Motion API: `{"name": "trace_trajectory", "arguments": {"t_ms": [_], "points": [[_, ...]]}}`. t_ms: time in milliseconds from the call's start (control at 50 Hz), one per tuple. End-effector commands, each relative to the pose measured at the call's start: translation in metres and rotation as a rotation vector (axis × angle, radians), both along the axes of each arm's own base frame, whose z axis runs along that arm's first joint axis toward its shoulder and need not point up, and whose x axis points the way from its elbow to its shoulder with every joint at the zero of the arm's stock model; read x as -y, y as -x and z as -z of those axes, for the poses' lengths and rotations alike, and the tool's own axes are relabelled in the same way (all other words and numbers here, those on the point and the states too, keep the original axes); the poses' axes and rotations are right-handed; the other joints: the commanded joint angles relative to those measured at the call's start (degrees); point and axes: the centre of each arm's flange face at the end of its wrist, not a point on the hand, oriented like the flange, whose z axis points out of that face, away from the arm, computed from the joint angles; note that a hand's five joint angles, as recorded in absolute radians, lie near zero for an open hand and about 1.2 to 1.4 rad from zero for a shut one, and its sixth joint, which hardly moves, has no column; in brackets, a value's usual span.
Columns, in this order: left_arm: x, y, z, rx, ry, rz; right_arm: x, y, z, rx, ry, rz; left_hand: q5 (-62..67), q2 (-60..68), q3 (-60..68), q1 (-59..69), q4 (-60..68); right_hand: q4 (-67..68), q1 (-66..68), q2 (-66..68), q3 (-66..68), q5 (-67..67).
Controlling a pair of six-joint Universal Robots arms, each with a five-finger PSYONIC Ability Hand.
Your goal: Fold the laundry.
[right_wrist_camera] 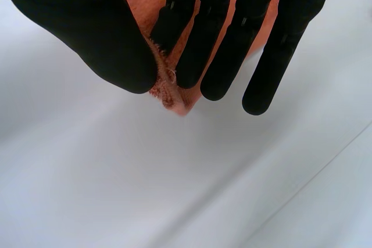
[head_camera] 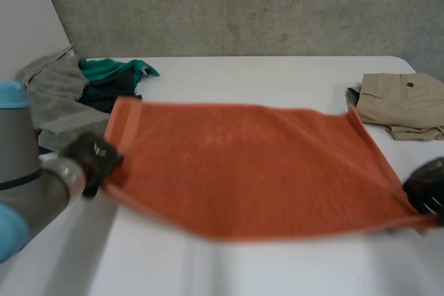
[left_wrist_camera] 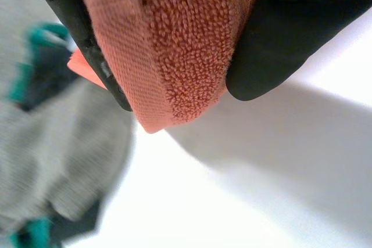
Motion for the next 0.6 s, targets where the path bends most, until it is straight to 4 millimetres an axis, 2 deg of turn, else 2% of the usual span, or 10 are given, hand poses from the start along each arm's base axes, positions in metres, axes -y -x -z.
{"name": "trace_trajectory", "arguments": {"t_ms": [20,120,200,320,400,480,540,560,600], "points": [[-0.029,-0.010,-0.009,0.091,-0.107,0.085,-0.008,0.009,-0.008,-0.042,0.047,-0.078,12.9,11.3,11.4,14.7,11.4,11.3,15.1,12.5,11.9,12.1],[-0.001,0.002,-0.011,0.046,0.010,0.090,0.010,0.002,0.008,-0.009,0.107,-0.038,12.9,11.3,11.4,14.7,11.4,11.3,15.1,12.5,11.9,12.1],[0.044,0.014,-0.005,0.005,0.125,0.023,0.042,-0.006,0.019,0.054,0.269,0.041,12.9,11.3,11.4,14.7,11.4,11.3,15.1,12.5,11.9,12.1],[0.093,0.033,0.002,-0.057,0.240,-0.036,0.082,-0.017,0.031,0.160,0.492,0.114,12.9,11.3,11.4,14.7,11.4,11.3,15.1,12.5,11.9,12.1],[0.116,0.045,0.010,-0.082,0.273,-0.040,0.115,-0.027,0.042,0.213,0.659,0.116,12.9,11.3,11.4,14.7,11.4,11.3,15.1,12.5,11.9,12.1],[0.133,0.055,0.016,-0.091,0.307,-0.051,0.137,-0.033,0.051,0.229,0.763,0.104,12.9,11.3,11.4,14.7,11.4,11.3,15.1,12.5,11.9,12.1],[0.142,0.060,0.018,-0.098,0.331,-0.061,0.145,-0.038,0.059,0.233,0.795,0.104,12.9,11.3,11.4,14.7,11.4,11.3,15.1,12.5,11.9,12.1],[0.146,0.066,0.017,-0.111,0.349,-0.059,0.149,-0.042,0.066,0.235,0.805,0.105,12.9,11.3,11.4,14.7,11.4,9.5,13.2,10.6,10.0,10.3],[0.150,0.071,0.017,-0.123,0.363,-0.055,0.150,-0.048,0.072,0.236,0.806,0.100,-1.7,-3.3,-3.2,0.2,-3.2,-20.0,-16.2,-18.9,-19.4,-19.2]]}}
